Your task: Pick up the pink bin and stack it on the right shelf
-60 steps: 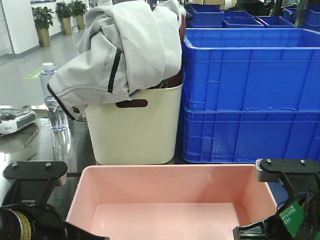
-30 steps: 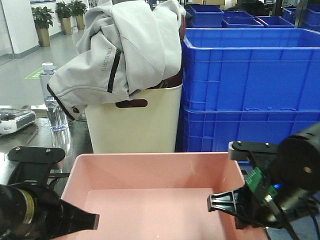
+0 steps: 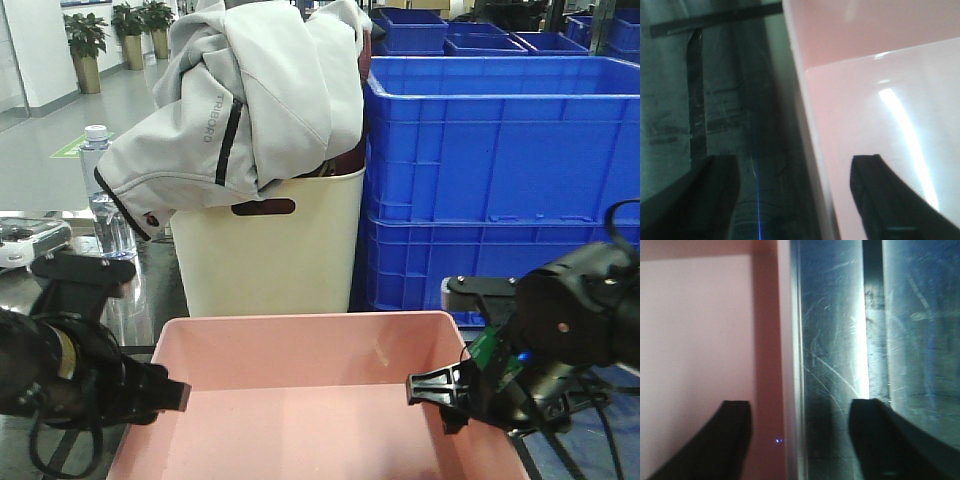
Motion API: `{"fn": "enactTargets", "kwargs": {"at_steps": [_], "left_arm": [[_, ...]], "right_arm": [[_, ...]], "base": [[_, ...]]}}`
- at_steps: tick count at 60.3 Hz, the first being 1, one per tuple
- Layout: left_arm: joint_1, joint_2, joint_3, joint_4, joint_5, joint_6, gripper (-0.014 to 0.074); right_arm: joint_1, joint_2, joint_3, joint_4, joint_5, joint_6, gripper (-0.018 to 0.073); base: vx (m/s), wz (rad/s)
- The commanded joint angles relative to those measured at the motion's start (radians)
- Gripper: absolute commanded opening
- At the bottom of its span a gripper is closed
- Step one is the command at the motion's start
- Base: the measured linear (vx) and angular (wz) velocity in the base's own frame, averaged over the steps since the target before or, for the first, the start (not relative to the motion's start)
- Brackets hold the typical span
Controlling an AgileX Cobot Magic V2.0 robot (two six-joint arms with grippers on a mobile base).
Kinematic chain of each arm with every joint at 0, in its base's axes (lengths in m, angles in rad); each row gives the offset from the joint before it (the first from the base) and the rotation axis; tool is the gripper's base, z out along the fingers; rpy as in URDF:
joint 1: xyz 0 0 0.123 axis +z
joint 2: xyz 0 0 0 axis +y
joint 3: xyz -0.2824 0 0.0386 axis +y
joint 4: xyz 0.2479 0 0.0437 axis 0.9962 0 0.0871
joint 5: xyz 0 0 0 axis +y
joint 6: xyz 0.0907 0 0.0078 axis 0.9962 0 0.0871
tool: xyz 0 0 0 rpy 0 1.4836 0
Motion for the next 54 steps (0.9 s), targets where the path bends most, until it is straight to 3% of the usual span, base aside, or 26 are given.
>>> {"fn": "enactTargets", "kwargs": {"at_steps": [1, 14, 23, 29, 34, 42, 50, 54], "left_arm": [[-0.001, -0.097, -0.042, -0.071, -0.016, 0.089, 0.0638], [-0.057, -0.324, -0.005, -0.267, -0.01, 0.362, 0.0568], [-0.08, -0.51, 0.129, -0.41, -0.049, 0.53, 0.0503], [-0.08, -0.623, 0.244, -0.474, -0.09, 0.578, 0.0457], [-0.08, -0.718, 0.348, -0.483, -0.145, 0.626, 0.0393], [-0.079, -0.844, 0.493, -0.484, -0.272, 0.624, 0.0228], [-0.079, -0.926, 0.616, -0.483, -0.443, 0.614, 0.0041], [-0.079, -0.94, 0.657, -0.484, -0.474, 0.615, -0.0009]], "right_arm": [[-0.006, -0.117, -0.019, -0.017, -0.038, -0.049, 0.0592], [-0.006, -0.42, 0.172, 0.048, -0.163, -0.26, 0.0573], [-0.006, -0.658, 0.342, 0.064, -0.187, -0.399, 0.0517], [-0.007, -0.794, 0.423, 0.099, -0.163, -0.447, 0.047], [-0.007, -0.899, 0.49, 0.144, -0.14, -0.483, 0.0412], [-0.008, -1.028, 0.582, 0.186, -0.132, -0.494, 0.0236], [-0.008, -1.097, 0.649, 0.16, -0.144, -0.495, 0.0019], [-0.008, -1.105, 0.672, 0.148, -0.141, -0.495, -0.0015]], "base": [[0.0, 0.0], [0.0, 0.0], [0.0, 0.0], [0.0, 0.0], [0.0, 0.0], [0.0, 0.0], [0.0, 0.0], [0.0, 0.0]]}}
